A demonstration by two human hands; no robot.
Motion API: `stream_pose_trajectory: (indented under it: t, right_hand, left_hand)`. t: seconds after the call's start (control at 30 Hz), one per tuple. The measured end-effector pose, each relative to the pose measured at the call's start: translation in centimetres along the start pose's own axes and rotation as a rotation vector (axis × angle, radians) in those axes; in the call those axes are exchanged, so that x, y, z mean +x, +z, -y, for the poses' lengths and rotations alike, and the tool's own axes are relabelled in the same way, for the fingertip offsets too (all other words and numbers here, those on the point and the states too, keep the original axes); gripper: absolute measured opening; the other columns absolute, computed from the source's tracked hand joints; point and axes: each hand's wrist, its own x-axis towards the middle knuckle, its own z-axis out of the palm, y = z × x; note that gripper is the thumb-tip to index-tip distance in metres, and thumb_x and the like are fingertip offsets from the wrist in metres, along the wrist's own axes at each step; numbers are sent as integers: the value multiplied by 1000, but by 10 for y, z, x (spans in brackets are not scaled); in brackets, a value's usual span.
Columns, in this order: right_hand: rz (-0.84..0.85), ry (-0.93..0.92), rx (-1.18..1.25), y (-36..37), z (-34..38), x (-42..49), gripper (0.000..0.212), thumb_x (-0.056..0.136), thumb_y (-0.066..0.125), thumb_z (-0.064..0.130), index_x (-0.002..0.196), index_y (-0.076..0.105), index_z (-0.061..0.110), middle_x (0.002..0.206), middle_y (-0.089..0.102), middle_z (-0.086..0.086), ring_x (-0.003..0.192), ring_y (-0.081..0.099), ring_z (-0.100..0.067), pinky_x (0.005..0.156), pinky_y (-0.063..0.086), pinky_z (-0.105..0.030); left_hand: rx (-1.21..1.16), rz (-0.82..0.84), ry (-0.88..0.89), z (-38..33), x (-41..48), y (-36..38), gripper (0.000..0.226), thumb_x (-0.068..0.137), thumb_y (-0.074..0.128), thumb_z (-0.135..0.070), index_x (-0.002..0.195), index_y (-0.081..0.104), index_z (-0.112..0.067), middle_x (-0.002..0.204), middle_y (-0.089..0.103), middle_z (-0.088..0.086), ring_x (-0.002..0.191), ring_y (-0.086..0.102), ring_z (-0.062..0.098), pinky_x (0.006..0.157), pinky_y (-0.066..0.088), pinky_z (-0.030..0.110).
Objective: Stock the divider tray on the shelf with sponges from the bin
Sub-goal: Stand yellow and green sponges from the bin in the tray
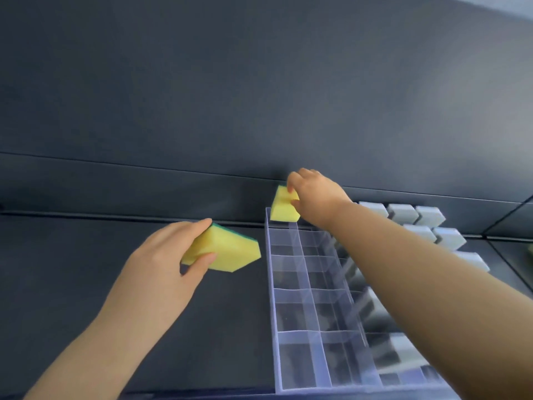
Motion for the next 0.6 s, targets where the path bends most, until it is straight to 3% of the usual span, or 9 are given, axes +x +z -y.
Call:
stream_pose_trajectory:
  t: [0.17,0.27,0.37,0.6]
  right_hand:
    - [25,1,-25,9,6,6,22,89,50,6,110,48,10,114,50,-8,106,47,-27,82,47,-39]
    - [16,-23,-80,16,8,10,25,86,50,1,109,47,10,114,49,-7,104,46,-27,74,47,-37]
    - [6,-33,-128,20,7,12,24,83,47,-3,104,45,9,110,47,-8,99,45,-27,63,38,-34]
    - [-11,-52,-160,18,3,10,22,82,44,-2,102,46,8,108,47,-9,97,45,-27,65,42,-34]
  left_hand:
    - [-35,12,37,11,5,1,47,75,76,-18,120,62,-16,109,62,-5,94,52,7,73,45,24]
    - [-45,19,45,14,7,2,46,74,76,-16,119,63,-14,108,63,-4,96,50,5,81,39,14]
    - [-37,28,37,16,8,2,47,73,75,-15,119,63,-15,108,63,-5,95,50,6,84,35,14]
    - [-30,47,14,21,5,5,49,73,75,-17,120,62,-18,109,62,-9,93,52,5,83,37,13]
